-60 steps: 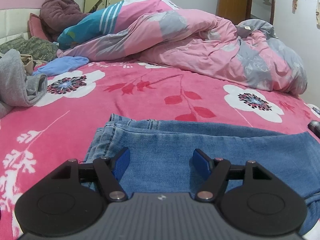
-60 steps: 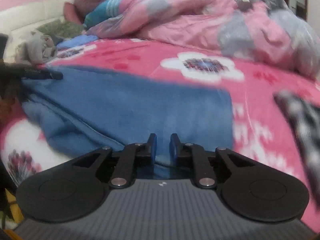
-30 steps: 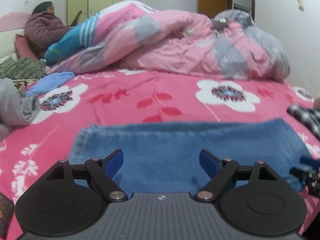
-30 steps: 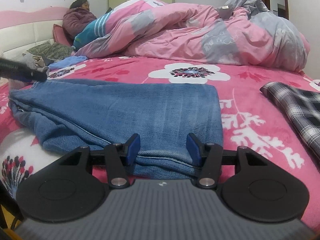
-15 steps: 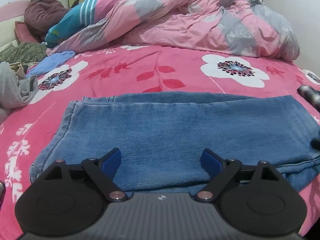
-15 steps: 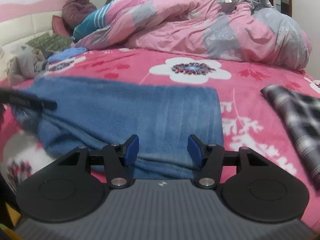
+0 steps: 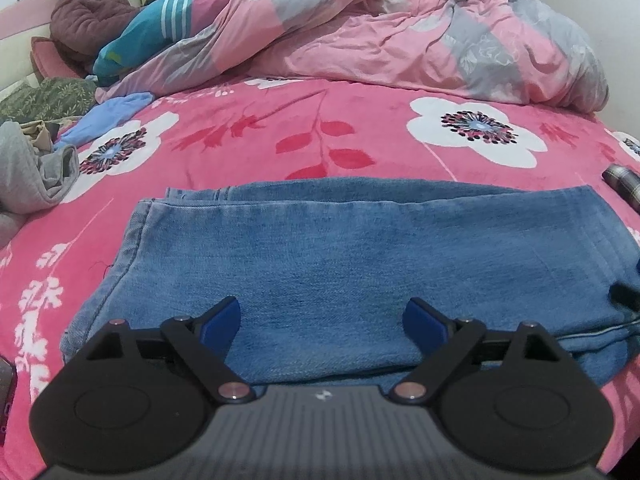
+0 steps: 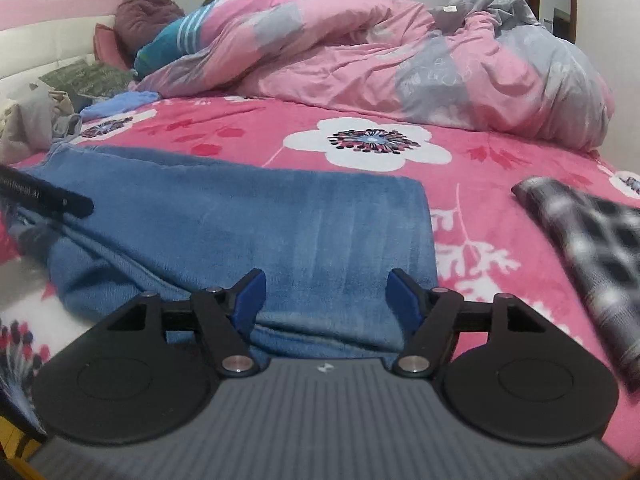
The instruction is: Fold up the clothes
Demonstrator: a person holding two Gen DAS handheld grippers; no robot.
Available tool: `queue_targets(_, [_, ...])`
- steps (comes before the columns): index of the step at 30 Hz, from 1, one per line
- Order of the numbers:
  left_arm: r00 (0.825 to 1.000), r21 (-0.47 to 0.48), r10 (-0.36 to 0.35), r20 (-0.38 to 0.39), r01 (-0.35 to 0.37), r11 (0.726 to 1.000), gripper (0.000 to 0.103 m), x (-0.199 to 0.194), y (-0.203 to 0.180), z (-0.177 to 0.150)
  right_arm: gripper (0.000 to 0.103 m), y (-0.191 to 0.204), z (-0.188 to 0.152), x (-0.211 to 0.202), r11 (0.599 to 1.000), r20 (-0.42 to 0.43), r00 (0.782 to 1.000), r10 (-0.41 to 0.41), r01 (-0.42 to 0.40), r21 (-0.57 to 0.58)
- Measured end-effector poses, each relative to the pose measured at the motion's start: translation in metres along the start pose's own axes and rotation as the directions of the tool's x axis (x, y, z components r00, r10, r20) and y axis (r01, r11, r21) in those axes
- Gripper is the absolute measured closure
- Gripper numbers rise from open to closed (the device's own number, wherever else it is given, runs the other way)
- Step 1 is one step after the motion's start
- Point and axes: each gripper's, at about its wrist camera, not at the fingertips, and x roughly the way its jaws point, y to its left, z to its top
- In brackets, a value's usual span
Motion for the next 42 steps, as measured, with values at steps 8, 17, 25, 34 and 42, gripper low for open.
queue_targets(8, [1.0,0.005,0.011,-0.003,-0.011,1.0,0.011,0.001,-0.003,0.0,0.033,-0.002,0.005,0.019,1.0,-0.015,1.0,0.005,-0.005,0.015])
queue_targets(17, [1.0,0.008,0.014,-0.005,-0.014,1.0,0.011,0.001,-0.004,0.001,0.031,-0.006,0.029,0.022,0.997,-0.003,1.0,0.001,-0.001,0.074])
queue_targets(25, [1.0,0.01,0.016,-0.007,-0.016,1.0,0.011,0.001,-0.004,0.001,0.026,-0.015,0.03,0.063,0.994,-0.053,0.998,-0.019,0.024,0.109])
queue_targets(34, [1.0,0.011,0.02,-0.009,-0.02,1.0,0.011,0.001,-0.004,0.001,0.023,-0.011,0.024,0.063,0.995,-0.041,0.999,-0.022,0.026,0.098])
queue_targets(42, [1.0,0.011,0.022,-0.009,-0.022,1.0,0.011,0.001,-0.005,0.001,0.023,-0.008,0.021,0.062,0.995,-0.03,0.999,-0.027,0.03,0.091])
